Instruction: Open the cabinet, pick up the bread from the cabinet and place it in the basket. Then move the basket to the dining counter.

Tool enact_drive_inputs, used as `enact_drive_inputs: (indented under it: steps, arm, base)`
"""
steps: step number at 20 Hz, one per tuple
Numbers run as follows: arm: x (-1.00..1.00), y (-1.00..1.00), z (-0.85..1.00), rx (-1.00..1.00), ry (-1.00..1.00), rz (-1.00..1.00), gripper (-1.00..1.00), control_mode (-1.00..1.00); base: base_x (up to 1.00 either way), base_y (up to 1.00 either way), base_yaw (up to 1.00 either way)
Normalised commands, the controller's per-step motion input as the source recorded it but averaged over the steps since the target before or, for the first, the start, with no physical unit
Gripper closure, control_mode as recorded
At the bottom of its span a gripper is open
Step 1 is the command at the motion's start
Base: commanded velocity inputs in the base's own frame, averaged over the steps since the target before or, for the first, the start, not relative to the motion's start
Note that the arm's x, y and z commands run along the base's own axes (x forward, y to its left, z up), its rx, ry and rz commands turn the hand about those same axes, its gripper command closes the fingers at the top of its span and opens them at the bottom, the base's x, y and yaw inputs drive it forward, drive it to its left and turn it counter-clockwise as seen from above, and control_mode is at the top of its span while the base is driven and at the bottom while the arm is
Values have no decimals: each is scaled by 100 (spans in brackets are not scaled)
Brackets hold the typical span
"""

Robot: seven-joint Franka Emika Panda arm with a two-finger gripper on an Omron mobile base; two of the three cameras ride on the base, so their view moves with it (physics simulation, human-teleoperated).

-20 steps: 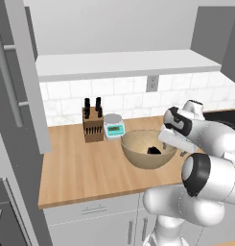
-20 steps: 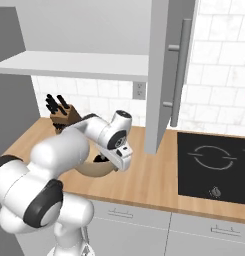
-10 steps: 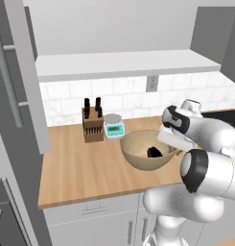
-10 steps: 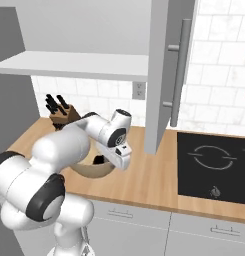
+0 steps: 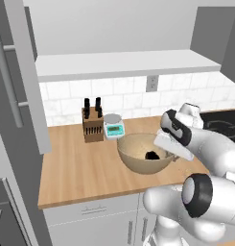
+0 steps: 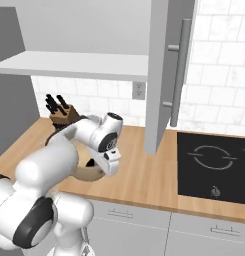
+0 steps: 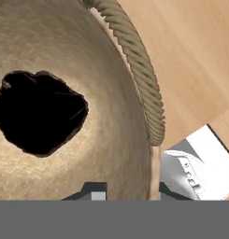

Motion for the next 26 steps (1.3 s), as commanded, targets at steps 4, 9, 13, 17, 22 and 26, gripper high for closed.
enact_drive_inputs:
  steps: [4, 9, 13, 17, 22, 26]
  arm:
    - [-25, 32, 51, 0, -5, -23, 100, -100]
    - [-30, 23, 65, 0, -17, -21, 100, -100]
    - [-33, 21, 60, 0, -21, -13, 100, -100]
    - [-32, 17, 56, 0, -23, -9, 100, -100]
    - [-21, 3, 48, -3, -4, -4, 100, -100]
    - [-19, 0, 49, -15, 0, 0, 100, -100]
  base:
    - [0, 0, 0]
    - [0, 0, 0]
    - [0, 0, 0]
    - [0, 0, 0]
    - [0, 0, 0]
    - [0, 0, 0]
